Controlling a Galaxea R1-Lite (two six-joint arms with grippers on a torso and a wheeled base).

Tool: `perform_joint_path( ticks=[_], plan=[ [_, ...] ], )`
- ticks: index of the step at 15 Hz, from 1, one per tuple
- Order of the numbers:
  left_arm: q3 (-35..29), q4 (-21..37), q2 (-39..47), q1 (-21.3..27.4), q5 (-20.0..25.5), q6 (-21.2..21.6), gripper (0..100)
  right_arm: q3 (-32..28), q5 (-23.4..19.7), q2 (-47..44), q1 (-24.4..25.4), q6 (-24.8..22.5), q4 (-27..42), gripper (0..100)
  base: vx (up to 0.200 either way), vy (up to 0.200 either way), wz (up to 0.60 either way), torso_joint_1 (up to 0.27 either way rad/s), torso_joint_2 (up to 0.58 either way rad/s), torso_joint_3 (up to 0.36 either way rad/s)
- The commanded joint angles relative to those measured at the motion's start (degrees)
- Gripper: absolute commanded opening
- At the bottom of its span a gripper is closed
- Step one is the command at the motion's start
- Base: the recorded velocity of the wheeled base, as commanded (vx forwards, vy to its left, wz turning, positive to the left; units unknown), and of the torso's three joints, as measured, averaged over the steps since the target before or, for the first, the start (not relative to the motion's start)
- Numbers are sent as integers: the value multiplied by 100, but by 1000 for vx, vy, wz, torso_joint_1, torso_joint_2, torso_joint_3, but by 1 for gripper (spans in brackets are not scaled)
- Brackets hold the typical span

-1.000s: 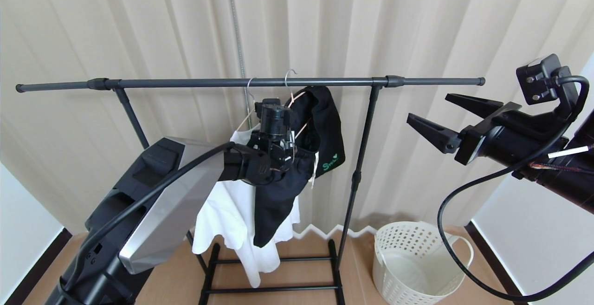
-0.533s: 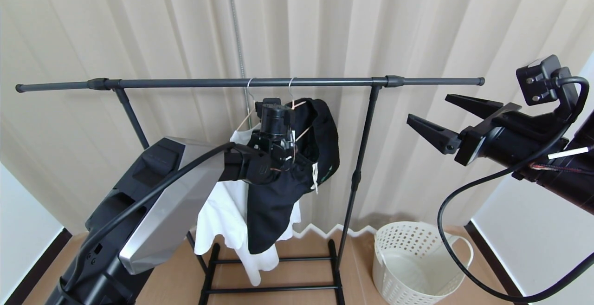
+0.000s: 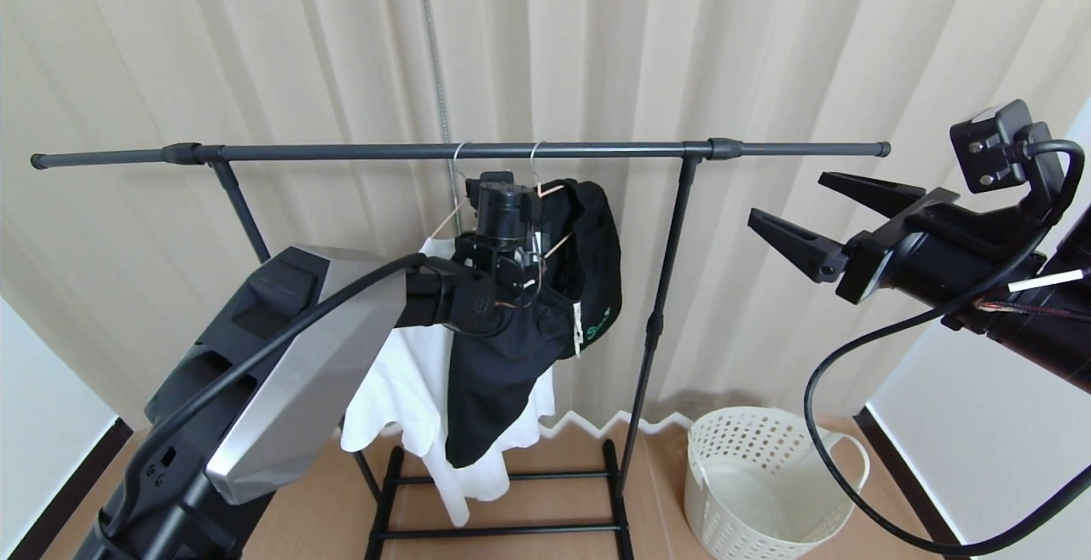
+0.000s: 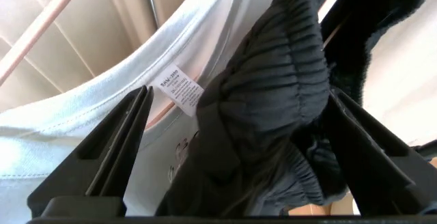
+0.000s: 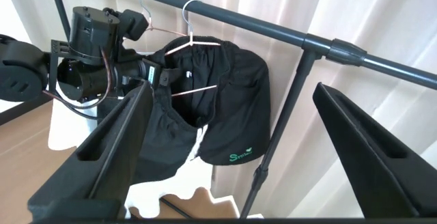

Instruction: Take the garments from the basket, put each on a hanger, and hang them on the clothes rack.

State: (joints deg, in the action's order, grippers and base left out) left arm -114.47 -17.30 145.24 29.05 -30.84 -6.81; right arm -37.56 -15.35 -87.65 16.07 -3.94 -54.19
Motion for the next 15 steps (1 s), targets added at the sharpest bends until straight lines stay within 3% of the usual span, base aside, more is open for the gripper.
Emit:
perform_joint_path(
  ticks=[1, 5, 11, 15],
  plan=[
    [127, 7, -330, 13, -10, -4, 100, -15, -3, 29, 2, -2, -4, 100, 0, 0, 0, 0, 0, 0],
    [1392, 7, -1507, 83, -1, 57, 100, -59, -3, 55, 2, 7, -4, 100, 0, 0, 0, 0, 0, 0],
    [3818, -98, -3432, 39, 17, 22, 100, 29, 23, 240, -77, 25, -4, 100, 0, 0, 0, 0, 0, 0],
    [5198, -432, -4469, -57, 43, 13, 100, 548, 401, 864, -86, 25, 57, 100, 0, 0, 0, 0, 0, 0]
  ],
)
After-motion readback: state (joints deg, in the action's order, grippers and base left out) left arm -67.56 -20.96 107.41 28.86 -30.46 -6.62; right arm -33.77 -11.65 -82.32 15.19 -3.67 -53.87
